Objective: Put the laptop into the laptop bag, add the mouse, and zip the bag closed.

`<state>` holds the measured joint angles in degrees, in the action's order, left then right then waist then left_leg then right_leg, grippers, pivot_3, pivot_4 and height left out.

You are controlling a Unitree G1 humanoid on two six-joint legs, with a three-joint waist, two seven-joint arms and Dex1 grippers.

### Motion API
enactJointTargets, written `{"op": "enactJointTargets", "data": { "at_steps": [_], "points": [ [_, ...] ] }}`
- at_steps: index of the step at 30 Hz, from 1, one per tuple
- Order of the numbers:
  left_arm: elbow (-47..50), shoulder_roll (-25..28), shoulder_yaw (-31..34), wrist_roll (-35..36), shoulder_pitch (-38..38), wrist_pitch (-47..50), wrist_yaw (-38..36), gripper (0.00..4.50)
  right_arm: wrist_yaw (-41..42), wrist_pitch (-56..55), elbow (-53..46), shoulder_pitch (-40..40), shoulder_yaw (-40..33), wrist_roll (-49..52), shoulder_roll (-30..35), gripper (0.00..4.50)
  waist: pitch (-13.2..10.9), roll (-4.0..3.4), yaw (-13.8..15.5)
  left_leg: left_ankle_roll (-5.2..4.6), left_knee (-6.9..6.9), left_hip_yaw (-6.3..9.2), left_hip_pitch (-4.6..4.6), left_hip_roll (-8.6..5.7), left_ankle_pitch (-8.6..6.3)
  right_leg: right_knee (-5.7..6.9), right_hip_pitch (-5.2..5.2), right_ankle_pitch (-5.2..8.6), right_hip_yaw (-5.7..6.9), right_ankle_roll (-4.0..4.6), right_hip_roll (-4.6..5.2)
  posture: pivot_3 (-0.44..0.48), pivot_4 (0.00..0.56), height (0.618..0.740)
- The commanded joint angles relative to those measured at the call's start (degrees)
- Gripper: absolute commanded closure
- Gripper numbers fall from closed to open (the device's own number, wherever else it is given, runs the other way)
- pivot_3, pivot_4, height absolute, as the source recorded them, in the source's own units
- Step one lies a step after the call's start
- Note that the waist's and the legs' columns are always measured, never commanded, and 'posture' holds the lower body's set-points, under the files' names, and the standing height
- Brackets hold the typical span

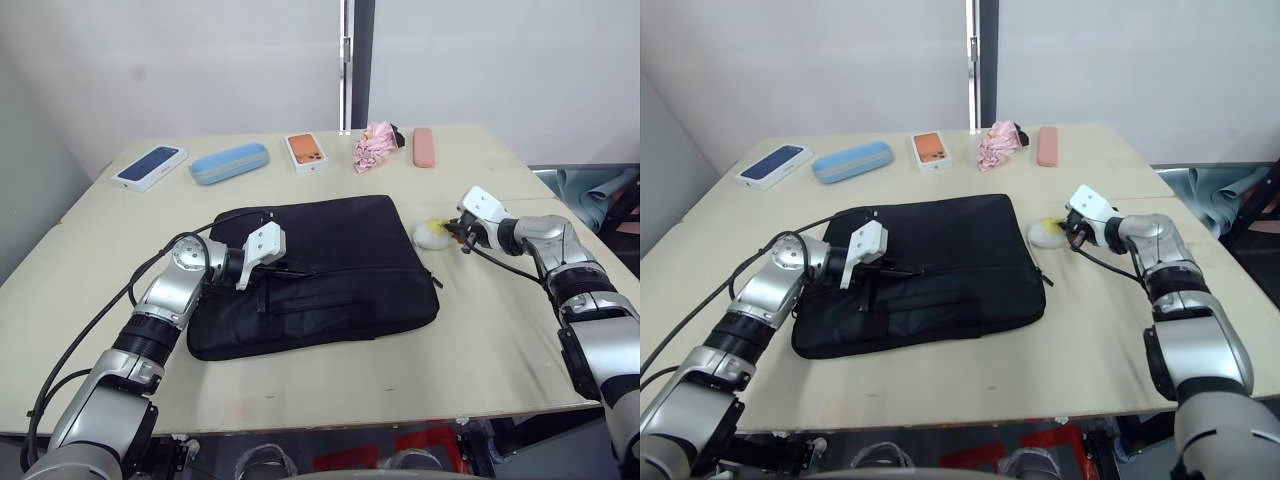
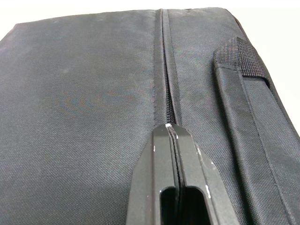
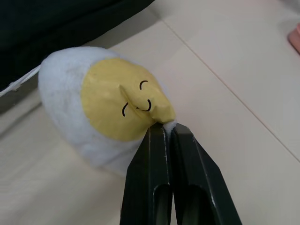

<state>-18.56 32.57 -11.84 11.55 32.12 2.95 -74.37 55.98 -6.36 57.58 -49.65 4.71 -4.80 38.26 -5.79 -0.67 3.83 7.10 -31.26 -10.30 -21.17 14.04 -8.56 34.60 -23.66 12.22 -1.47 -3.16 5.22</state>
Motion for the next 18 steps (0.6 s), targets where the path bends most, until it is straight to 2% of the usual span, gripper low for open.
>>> {"op": "enactJointTargets", "data": {
  "at_steps": [1, 14, 18],
  "points": [
    [-4.31, 0.22, -6.47, -4.93, -5.60, 3.20, -2.06, 4.50, 3.57, 3.29, -5.61, 2.15, -0.66, 1.38, 2.16, 4.46, 0.00, 0.00, 0.02, -0.01, 0.00, 0.00, 0.00, 0.00, 0.00, -0.01, 0.00, 0.00, 0.00, 0.00, 0.00, 0.000, 0.150, 0.740],
    [-4.73, -0.16, -6.41, -5.05, -5.20, 3.29, -1.58, 4.50, 6.14, 12.79, -18.03, 8.47, -1.51, 4.98, 3.76, 4.46, 0.01, 0.01, 0.04, -0.02, 0.01, 0.00, 0.01, 0.01, -0.02, -0.06, 0.03, 0.00, 0.00, 0.00, 0.00, 0.000, 0.150, 0.740],
    [-4.63, -0.06, -6.23, -5.04, -5.30, 3.14, -1.35, 4.50, 6.50, 13.59, -19.20, 8.23, -1.80, 5.86, 4.17, 3.27, 0.01, 0.01, 0.04, -0.02, 0.01, 0.00, 0.01, 0.01, -0.02, -0.06, 0.03, 0.00, -0.01, 0.00, 0.00, 0.000, 0.150, 0.740]
  ]
}}
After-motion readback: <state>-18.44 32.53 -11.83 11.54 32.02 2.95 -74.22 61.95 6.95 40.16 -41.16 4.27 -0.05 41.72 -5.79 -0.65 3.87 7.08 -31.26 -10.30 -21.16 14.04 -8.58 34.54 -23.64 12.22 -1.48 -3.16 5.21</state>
